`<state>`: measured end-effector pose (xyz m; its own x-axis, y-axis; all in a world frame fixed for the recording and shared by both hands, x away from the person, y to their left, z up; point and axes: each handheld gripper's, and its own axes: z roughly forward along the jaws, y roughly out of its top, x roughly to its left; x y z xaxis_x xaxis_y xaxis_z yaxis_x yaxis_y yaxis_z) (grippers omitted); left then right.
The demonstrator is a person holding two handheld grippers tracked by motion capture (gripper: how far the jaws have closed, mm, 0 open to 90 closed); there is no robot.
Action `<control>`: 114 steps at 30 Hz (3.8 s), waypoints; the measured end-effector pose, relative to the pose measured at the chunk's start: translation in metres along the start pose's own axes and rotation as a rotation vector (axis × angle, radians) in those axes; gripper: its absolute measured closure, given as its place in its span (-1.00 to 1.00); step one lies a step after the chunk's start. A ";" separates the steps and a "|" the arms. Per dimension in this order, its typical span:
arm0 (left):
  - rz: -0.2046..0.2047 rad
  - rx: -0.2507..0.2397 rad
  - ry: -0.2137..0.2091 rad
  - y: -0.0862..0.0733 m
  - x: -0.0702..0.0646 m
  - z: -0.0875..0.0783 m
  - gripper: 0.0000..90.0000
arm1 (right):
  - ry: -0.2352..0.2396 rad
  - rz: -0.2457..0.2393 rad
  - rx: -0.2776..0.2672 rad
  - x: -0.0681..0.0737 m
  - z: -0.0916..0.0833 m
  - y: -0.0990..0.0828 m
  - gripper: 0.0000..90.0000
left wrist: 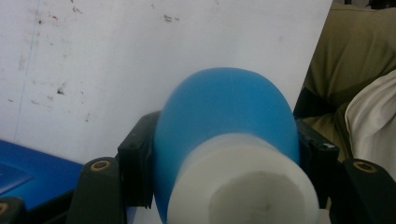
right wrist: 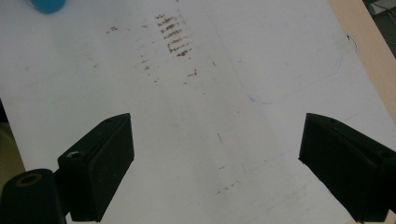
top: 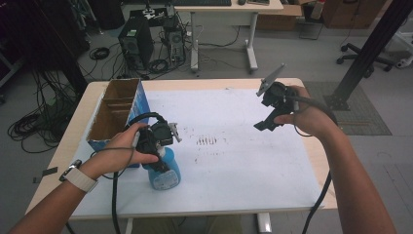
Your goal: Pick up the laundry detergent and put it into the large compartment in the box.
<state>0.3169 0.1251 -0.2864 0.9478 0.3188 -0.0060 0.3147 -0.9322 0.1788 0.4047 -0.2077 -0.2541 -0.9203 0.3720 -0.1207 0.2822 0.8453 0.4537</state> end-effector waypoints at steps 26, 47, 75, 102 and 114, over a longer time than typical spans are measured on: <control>-0.019 -0.018 0.028 0.009 -0.003 -0.016 -0.17 | -0.003 -0.002 -0.020 -0.002 -0.002 -0.003 -0.77; -0.046 -0.009 0.052 0.011 -0.005 -0.028 -0.17 | -0.006 -0.001 -0.027 -0.001 -0.004 -0.004 -0.77; -0.130 -0.016 0.080 0.015 -0.007 -0.059 -0.17 | -0.008 -0.008 -0.034 0.001 -0.008 -0.003 -0.77; -0.313 -0.030 0.126 0.022 0.002 -0.109 -0.17 | -0.013 -0.012 -0.044 0.003 -0.013 -0.004 -0.77; -0.412 -0.030 0.168 0.027 0.008 -0.129 -0.17 | -0.018 -0.012 -0.052 0.001 -0.017 -0.004 -0.77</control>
<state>0.3267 0.1246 -0.1549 0.7217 0.6880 0.0766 0.6601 -0.7173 0.2230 0.3978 -0.2171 -0.2414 -0.9183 0.3694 -0.1424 0.2563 0.8289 0.4971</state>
